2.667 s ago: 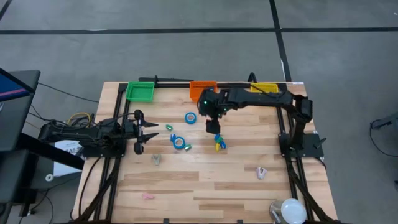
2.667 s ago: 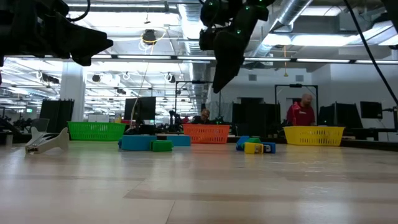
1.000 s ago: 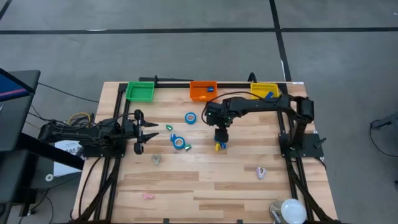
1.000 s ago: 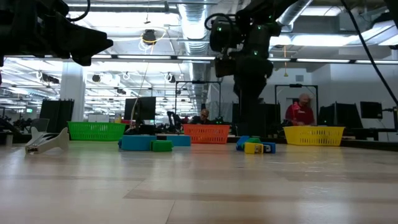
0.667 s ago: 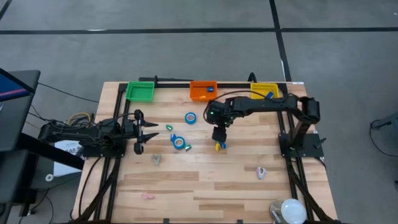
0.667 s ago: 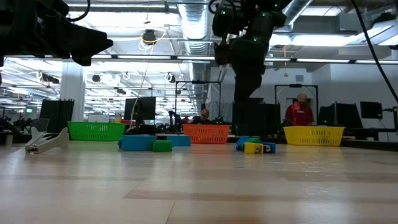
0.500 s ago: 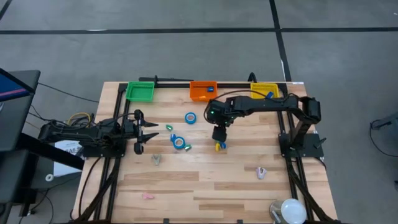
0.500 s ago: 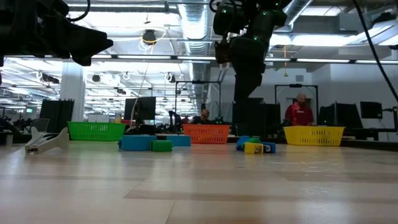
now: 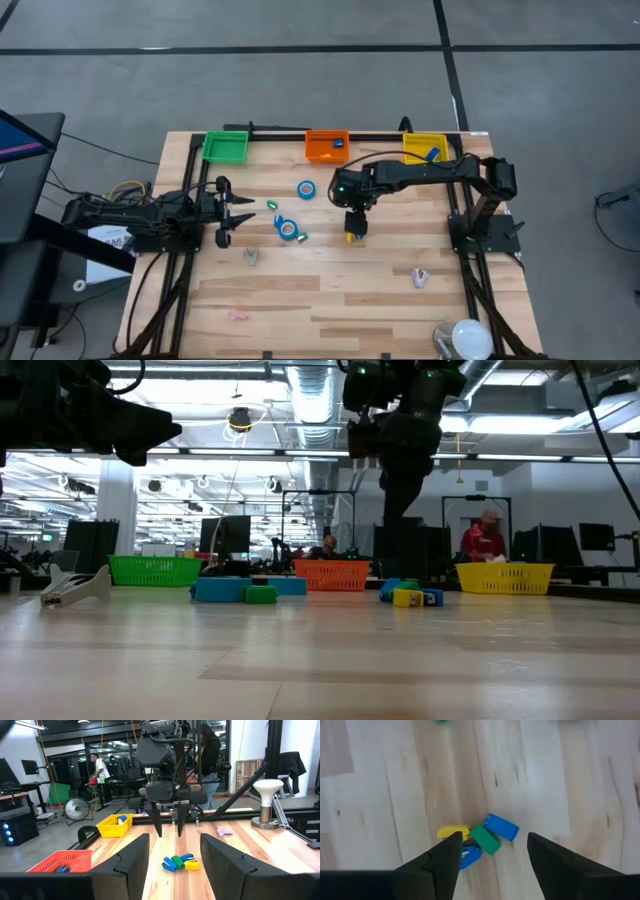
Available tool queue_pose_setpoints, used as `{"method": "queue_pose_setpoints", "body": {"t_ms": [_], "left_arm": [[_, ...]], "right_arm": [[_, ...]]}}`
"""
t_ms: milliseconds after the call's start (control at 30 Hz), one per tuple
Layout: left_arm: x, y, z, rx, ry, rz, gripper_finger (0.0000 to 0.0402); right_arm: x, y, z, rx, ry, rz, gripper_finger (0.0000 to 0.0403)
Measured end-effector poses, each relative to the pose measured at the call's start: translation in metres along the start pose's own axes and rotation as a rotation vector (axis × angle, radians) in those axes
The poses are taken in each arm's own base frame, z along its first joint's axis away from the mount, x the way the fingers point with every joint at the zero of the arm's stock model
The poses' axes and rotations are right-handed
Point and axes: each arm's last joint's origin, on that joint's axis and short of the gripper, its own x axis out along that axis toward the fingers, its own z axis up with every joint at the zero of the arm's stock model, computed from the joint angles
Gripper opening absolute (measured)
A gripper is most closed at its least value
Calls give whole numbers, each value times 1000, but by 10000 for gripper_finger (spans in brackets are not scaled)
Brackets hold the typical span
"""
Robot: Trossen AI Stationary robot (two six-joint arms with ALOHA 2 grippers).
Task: Pick and place Stapler, Stapler remover, tape
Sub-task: Put the blue stapler into the orange bin
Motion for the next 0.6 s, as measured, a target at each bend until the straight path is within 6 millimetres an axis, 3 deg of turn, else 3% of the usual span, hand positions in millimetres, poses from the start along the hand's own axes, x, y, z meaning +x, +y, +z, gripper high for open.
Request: {"method": "queue_pose_setpoints", "body": {"t_ms": [300,600], "left_arm": [[0,0,0,0,0,0,168],[0,0,0,0,-1,0,168]], "right_arm": [[12,-2,-20,81,72,-6,240],[4,-3,-40,93,53,-5,240]]}}
